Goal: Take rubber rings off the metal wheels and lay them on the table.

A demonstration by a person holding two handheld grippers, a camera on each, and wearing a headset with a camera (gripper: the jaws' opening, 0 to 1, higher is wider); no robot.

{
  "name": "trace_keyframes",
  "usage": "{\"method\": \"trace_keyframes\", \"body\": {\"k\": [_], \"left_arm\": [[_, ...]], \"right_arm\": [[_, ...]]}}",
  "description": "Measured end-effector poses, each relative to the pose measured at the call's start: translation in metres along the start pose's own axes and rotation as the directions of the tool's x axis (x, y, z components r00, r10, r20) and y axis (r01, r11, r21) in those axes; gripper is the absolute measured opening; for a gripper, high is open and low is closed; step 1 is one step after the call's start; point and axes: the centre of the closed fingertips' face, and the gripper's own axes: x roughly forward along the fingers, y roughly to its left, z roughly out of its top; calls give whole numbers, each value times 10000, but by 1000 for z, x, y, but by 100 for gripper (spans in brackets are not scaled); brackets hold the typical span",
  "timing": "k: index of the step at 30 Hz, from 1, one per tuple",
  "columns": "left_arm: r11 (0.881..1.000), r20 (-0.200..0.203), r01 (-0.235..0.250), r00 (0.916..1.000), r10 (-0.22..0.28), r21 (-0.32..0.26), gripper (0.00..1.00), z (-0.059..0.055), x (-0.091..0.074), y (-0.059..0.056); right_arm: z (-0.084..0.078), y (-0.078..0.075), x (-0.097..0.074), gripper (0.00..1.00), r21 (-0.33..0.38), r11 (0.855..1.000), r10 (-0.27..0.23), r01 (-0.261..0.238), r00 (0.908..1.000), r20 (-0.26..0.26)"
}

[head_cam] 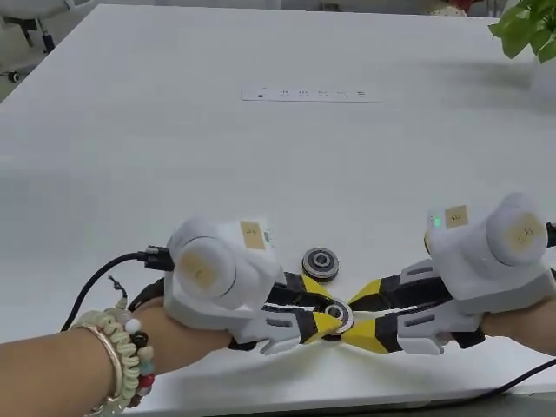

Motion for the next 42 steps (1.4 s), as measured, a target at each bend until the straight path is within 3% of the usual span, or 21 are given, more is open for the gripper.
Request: {"method": "trace_keyframes", "body": {"k": [17,19,25,29,34,36,38,42], "left_arm": [[9997,84,-83,9999,82,208,15,0,0,0],[9998,84,-85,9999,84,202,15,0,0,0],[9997,94,-106,9999,104,198,15,0,0,0],[9997,92,-148,9999,146,195,14,0,-1,2],[9995,110,-230,9997,228,214,14,0,-1,3],[9994,109,-274,9996,272,228,14,-1,-1,4],[9992,104,-314,9995,312,231,14,-1,-1,5],[9991,105,-355,9993,353,231,14,0,-1,6]], "right_arm": [[-4,1,-2,13,-81,10000,32,-34,9997,-252],[-7,-1,-3,6,-284,9996,-76,63,9989,-460],[-5,0,-2,6,-529,9985,-163,137,9987,-484],[-5,-5,-4,0,-734,9965,-439,398,9975,-548],[-4,-9,-4,0,-674,9955,-711,669,9956,-616],[-4,-12,-5,0,-423,9956,-864,838,9943,-629],[-2,-15,-6,0,319,9952,-913,928,9947,-470],[2,-18,-9,0,1795,9800,-854,864,9963,-130]]}}
